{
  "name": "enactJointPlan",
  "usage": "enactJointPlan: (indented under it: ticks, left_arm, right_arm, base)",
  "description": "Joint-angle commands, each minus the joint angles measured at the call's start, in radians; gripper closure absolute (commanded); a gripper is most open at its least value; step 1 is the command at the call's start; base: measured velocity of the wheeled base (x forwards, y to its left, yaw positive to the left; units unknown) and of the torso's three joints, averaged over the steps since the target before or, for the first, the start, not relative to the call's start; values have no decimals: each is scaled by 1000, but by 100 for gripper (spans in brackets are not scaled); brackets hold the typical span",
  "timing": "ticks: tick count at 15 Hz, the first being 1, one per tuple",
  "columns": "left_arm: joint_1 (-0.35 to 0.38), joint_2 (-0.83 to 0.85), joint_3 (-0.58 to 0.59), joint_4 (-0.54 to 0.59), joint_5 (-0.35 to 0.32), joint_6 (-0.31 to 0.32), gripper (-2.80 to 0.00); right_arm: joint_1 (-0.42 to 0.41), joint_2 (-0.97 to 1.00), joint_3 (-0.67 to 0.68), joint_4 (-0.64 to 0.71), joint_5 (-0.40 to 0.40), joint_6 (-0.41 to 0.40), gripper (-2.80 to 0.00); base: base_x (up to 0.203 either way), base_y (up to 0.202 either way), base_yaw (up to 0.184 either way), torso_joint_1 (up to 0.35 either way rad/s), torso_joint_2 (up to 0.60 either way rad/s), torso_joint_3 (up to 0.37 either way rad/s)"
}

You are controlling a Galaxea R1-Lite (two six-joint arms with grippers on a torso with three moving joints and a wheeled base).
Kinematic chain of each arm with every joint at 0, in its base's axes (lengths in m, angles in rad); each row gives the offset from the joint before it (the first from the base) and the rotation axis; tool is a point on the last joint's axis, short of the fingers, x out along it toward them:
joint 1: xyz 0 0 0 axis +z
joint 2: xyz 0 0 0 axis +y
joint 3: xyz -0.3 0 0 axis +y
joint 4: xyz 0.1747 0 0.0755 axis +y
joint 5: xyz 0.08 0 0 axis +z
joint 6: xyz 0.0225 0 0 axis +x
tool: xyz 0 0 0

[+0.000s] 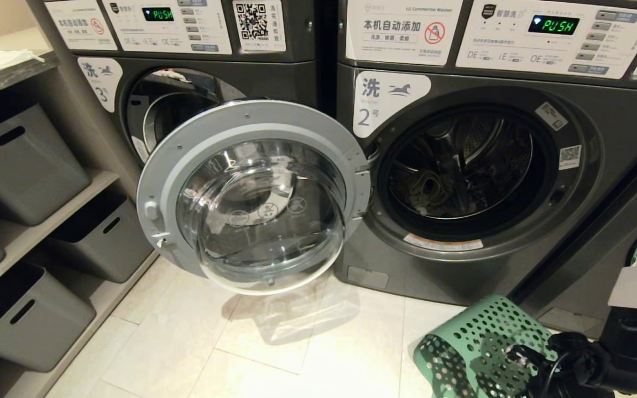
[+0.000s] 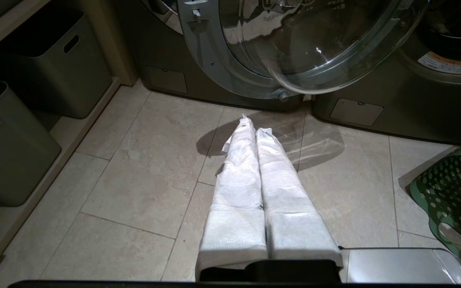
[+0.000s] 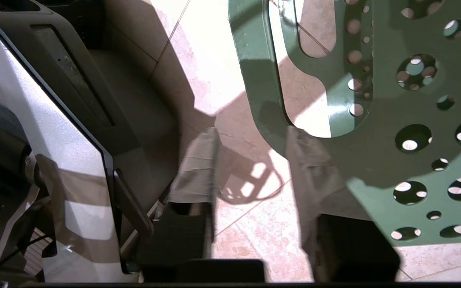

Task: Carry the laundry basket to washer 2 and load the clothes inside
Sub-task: Close the washing machine door with the left hand

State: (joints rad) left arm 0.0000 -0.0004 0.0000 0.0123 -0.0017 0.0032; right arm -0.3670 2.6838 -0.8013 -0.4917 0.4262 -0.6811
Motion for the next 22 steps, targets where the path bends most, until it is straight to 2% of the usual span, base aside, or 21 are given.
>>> enactJointPlan:
  ticks: [1,9,15,16,22]
  left_arm:
    - [0,-1,2,0,0,0,0]
    - [0,-1,2,0,0,1,0]
    - [0,-1,2,0,0,0,0]
    - [-1,-1,2,0,0,0,0]
    - [0,-1,2,0,0,0,0]
  right_arm:
    - [3,28,-18,-3,2,-5,-280]
    - [54,140,-114,-8,2,-9,-280]
    - [57,231,-213,-5,-1,-9,-280]
    - [59,231,-214,-5,-1,-9,0]
    - [69,208,-200,7,-5,-3,0]
  base:
    - [0,0,0,0,0,0]
    - [0,0,0,0,0,0]
    - [0,0,0,0,0,0]
    - [0,0,0,0,0,0]
    - [0,0,0,0,0,0]
